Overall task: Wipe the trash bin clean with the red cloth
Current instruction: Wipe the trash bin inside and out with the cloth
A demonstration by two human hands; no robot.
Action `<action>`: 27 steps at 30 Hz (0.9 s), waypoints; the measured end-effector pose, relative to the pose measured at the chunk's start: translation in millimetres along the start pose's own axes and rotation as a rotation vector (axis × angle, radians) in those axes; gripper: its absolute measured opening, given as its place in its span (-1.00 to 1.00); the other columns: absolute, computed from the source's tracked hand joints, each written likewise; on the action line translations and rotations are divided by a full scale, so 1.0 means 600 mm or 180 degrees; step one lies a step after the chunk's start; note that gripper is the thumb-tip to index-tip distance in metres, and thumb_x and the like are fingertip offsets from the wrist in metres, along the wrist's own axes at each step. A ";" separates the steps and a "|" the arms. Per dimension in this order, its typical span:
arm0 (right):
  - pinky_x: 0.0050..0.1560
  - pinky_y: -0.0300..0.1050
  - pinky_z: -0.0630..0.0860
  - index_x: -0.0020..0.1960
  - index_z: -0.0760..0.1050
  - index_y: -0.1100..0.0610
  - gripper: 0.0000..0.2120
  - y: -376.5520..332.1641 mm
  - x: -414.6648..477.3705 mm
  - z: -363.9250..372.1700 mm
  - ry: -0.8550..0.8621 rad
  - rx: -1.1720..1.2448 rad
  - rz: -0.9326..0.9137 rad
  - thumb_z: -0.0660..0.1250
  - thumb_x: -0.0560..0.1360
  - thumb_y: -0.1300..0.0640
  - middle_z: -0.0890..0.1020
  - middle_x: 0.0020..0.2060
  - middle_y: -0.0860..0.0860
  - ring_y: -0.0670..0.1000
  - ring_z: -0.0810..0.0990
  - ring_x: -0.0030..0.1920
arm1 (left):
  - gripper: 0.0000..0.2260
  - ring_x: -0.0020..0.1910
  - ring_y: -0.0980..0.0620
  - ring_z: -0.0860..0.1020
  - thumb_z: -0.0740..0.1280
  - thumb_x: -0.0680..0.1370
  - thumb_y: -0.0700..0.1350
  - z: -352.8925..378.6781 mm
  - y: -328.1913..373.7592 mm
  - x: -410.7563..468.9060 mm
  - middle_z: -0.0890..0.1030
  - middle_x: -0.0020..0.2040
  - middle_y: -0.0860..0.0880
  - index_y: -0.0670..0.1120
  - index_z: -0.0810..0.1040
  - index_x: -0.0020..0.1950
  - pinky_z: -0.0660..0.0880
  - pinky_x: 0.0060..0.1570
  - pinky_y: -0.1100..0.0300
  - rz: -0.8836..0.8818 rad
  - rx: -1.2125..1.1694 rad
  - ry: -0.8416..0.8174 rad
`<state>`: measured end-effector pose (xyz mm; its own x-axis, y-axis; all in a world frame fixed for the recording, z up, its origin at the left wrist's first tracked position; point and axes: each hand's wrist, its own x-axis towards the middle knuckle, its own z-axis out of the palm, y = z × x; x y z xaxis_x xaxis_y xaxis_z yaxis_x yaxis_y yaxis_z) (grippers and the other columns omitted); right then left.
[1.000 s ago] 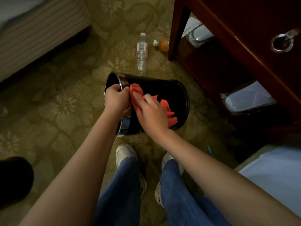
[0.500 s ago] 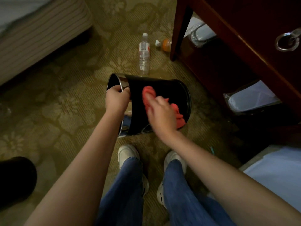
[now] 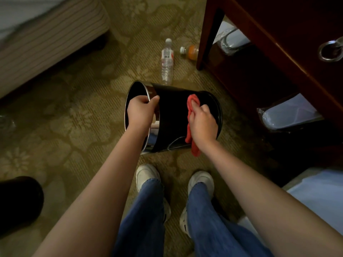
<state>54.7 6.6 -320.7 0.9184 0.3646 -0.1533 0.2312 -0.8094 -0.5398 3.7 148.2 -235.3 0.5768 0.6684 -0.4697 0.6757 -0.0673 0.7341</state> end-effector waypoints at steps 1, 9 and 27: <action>-0.13 -0.01 0.49 0.43 0.31 0.05 -0.61 0.001 0.003 0.000 0.0009 -0.0003 0.0004 0.10 0.60 0.10 0.48 0.06 0.12 0.16 0.56 -0.04 | -0.68 -0.03 -0.25 0.60 0.28 0.57 -0.03 -0.001 0.001 -0.002 0.63 -0.05 -0.30 -0.31 0.58 0.01 0.53 0.04 -0.15 0.0058 0.0014 -0.0054; -0.13 -0.03 0.44 0.47 0.25 0.05 -0.58 -0.013 0.012 0.008 -0.0127 -0.0212 -0.0089 0.09 0.61 0.09 0.45 0.11 0.12 0.16 0.53 0.00 | -0.55 0.04 0.18 0.49 0.20 0.59 -0.19 -0.042 -0.009 -0.014 0.50 0.06 0.16 0.22 0.24 0.39 0.43 0.13 0.10 0.0076 0.0098 -0.1202; -0.05 -0.01 0.44 0.48 0.22 0.01 -0.56 0.003 0.029 -0.012 -0.0305 -0.0444 0.0077 0.08 0.61 0.14 0.45 0.14 0.13 0.17 0.52 0.03 | -0.70 -0.02 -0.08 0.59 0.29 0.54 -0.26 -0.041 -0.012 -0.018 0.61 -0.01 -0.14 -0.06 0.47 0.26 0.55 0.03 0.01 0.0169 0.0630 -0.1291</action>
<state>73.4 8.3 -318.3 0.8910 0.3812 -0.2467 0.2580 -0.8721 -0.4158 -18.5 159.8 -223.5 0.7195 0.3186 -0.6171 0.6925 -0.2604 0.6728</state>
